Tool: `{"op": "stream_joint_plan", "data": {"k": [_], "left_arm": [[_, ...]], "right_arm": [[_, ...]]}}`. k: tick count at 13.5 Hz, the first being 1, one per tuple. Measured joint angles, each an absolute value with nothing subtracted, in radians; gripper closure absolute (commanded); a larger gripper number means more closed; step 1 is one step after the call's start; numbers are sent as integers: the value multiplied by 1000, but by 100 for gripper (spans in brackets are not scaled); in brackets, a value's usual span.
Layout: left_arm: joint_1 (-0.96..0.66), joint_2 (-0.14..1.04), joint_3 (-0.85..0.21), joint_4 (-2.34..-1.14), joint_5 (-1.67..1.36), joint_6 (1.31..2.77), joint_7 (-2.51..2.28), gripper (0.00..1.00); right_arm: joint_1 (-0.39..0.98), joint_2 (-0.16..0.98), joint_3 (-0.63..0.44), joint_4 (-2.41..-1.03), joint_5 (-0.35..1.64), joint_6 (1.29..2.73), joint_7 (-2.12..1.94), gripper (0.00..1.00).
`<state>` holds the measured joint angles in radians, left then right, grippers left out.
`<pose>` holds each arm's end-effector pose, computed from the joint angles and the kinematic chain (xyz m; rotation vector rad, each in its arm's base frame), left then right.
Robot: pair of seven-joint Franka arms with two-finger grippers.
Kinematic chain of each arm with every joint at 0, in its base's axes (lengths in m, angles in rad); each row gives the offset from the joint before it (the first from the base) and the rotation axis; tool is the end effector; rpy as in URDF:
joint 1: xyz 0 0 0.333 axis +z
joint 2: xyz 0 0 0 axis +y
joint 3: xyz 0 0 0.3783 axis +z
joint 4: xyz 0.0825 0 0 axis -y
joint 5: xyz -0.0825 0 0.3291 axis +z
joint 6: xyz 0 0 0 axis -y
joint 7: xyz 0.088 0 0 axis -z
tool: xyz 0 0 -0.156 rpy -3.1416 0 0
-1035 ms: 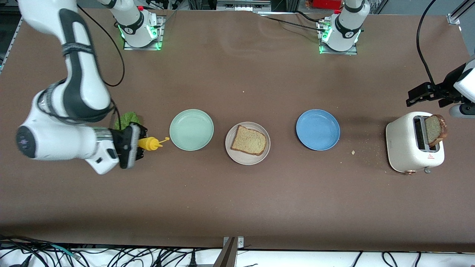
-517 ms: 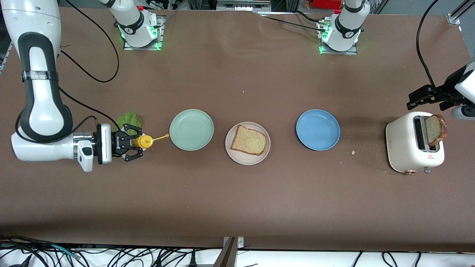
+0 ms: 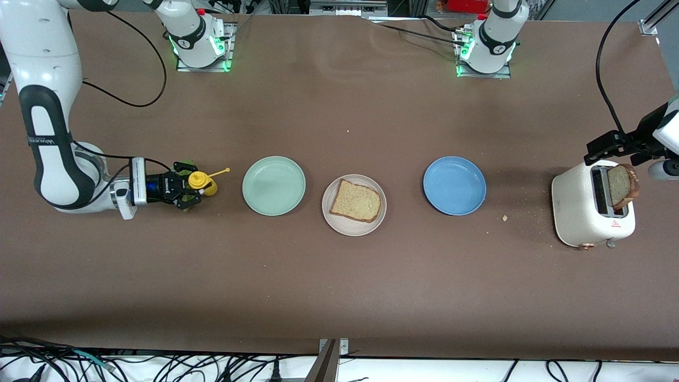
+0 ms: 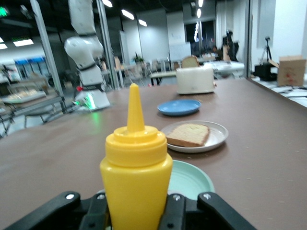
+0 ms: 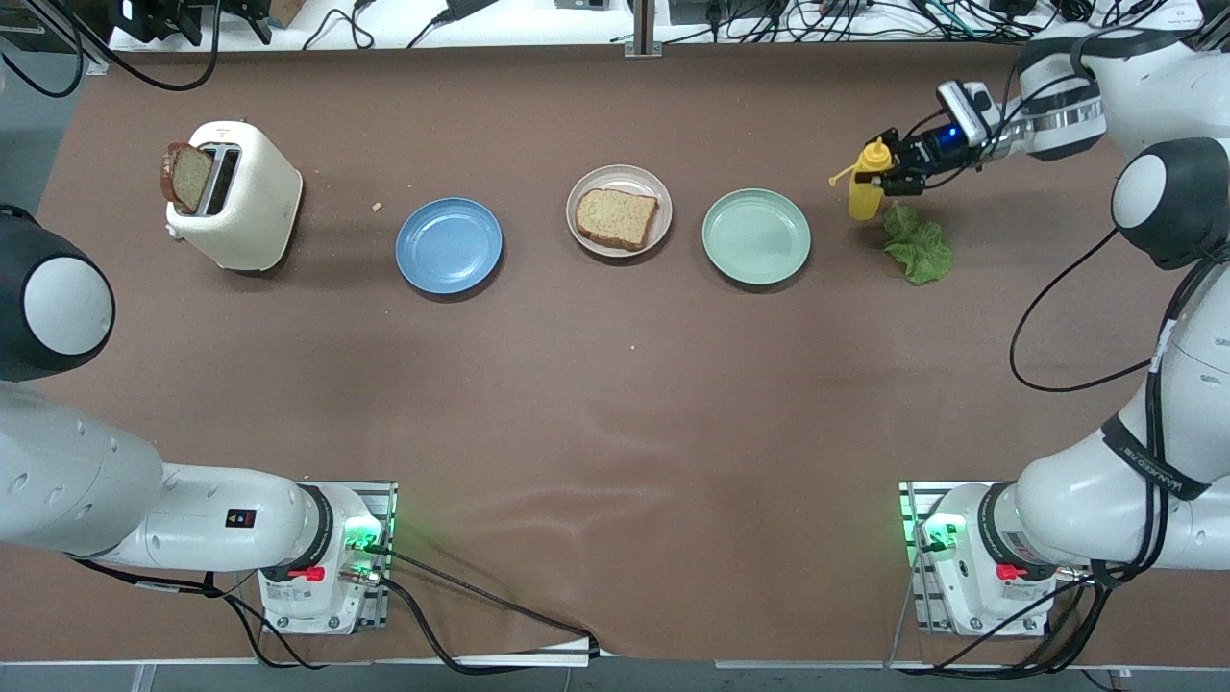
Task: Make sandwich in beige plate with both arms
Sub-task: 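Set down the mustard, open the right gripper and draw back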
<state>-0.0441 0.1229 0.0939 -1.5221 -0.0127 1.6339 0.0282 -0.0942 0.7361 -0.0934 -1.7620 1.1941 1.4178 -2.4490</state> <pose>0.5483 0.0220 0.5995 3.1398 0.0343 -0.0165 0.5843 0.0565 0.2483 -1.2058 -1.3512 -0.8863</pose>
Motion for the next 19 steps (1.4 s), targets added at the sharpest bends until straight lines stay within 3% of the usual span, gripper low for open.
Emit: {"op": "stream_joint_plan", "data": {"k": [4,5,6,7,16,19], "left_arm": [[-44,125,94,-1522,-13,1634,28,0],[-44,125,94,-1522,-13,1634,28,0],[-44,126,94,-1522,-13,1634,28,0],[-44,126,94,-1522,-13,1634,28,0],[-43,136,94,-1523,-13,1634,28,0],[-43,137,94,-1523,-13,1634,28,0]], "right_arm": [[-95,851,-84,-1764,1253,1365,-2574,100],[-95,860,-84,-1763,1254,1364,-2579,93],[-95,860,-84,-1762,1254,1363,-2580,23],[-95,860,-84,-1759,1254,1362,-2580,0],[-95,857,-91,-1739,1228,1358,-2580,0],[-96,857,-139,-1714,1164,1358,-2579,0]]}}
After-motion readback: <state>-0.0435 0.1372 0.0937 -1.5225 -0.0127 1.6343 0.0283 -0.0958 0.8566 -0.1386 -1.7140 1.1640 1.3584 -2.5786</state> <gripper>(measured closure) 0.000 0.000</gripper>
